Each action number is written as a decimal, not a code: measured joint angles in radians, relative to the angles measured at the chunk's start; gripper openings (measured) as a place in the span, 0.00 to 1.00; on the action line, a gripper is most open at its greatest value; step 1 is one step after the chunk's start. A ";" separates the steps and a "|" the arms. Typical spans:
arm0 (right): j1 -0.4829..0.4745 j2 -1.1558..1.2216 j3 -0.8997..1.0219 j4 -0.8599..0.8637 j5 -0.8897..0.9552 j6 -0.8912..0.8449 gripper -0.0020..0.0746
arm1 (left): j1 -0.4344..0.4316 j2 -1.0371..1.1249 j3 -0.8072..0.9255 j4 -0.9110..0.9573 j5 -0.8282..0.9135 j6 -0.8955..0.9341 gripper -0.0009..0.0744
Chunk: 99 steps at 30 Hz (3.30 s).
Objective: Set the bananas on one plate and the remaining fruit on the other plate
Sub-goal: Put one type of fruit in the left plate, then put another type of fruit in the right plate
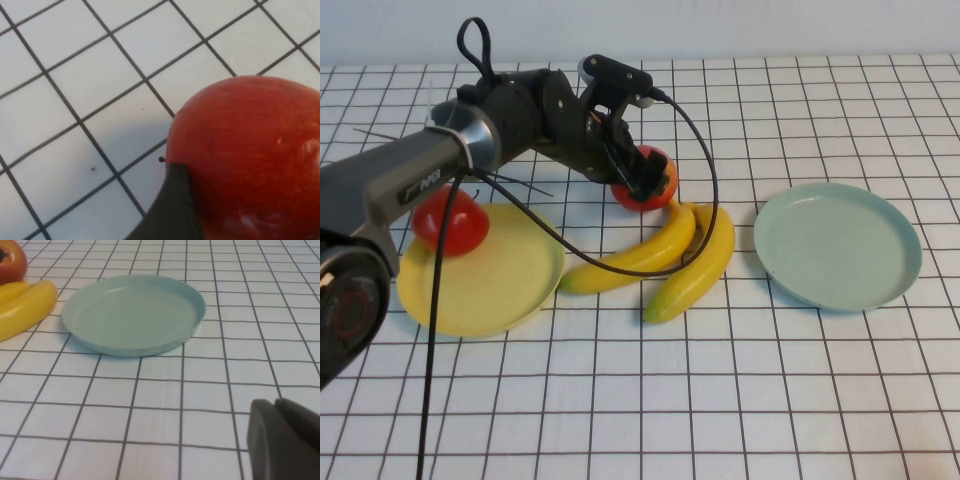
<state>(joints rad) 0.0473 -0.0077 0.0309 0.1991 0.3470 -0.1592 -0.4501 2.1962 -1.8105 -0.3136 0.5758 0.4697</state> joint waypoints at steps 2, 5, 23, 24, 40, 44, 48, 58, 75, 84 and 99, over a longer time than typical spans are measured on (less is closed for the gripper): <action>0.000 0.000 0.000 0.000 0.000 0.000 0.01 | 0.000 0.000 0.000 -0.012 0.005 -0.002 0.78; 0.000 0.000 0.000 0.000 0.000 0.000 0.01 | 0.000 0.000 -0.008 -0.019 0.023 -0.005 0.77; 0.000 0.000 0.000 0.000 0.000 0.000 0.01 | 0.000 -0.175 -0.095 0.469 0.632 -0.198 0.77; 0.000 0.000 0.000 0.000 0.000 0.000 0.01 | 0.000 -0.175 -0.086 0.486 0.641 -0.204 0.77; 0.000 0.000 0.000 0.000 0.000 0.000 0.01 | 0.148 -0.175 0.009 0.270 0.621 -0.182 0.87; 0.000 0.000 0.000 0.000 0.000 0.000 0.01 | 0.215 -0.175 0.009 0.158 0.640 -0.135 0.90; 0.000 0.000 0.000 0.000 0.000 0.000 0.01 | 0.266 -0.177 0.009 0.028 0.646 -0.059 0.90; 0.000 0.000 0.000 0.000 0.000 0.000 0.01 | 0.268 -0.326 0.009 -0.016 0.605 0.008 0.89; 0.000 0.000 0.000 0.000 0.000 0.000 0.01 | 0.244 -0.779 0.207 -0.320 0.651 0.222 0.02; 0.000 0.000 0.000 0.000 0.000 0.000 0.01 | 0.244 -1.130 0.607 -0.308 0.343 0.163 0.01; 0.000 0.000 0.000 0.000 0.000 0.000 0.01 | 0.244 -1.680 0.986 -0.077 0.034 0.038 0.01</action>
<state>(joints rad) 0.0473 -0.0077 0.0309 0.1991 0.3470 -0.1592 -0.2062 0.5164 -0.8245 -0.3904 0.6103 0.5081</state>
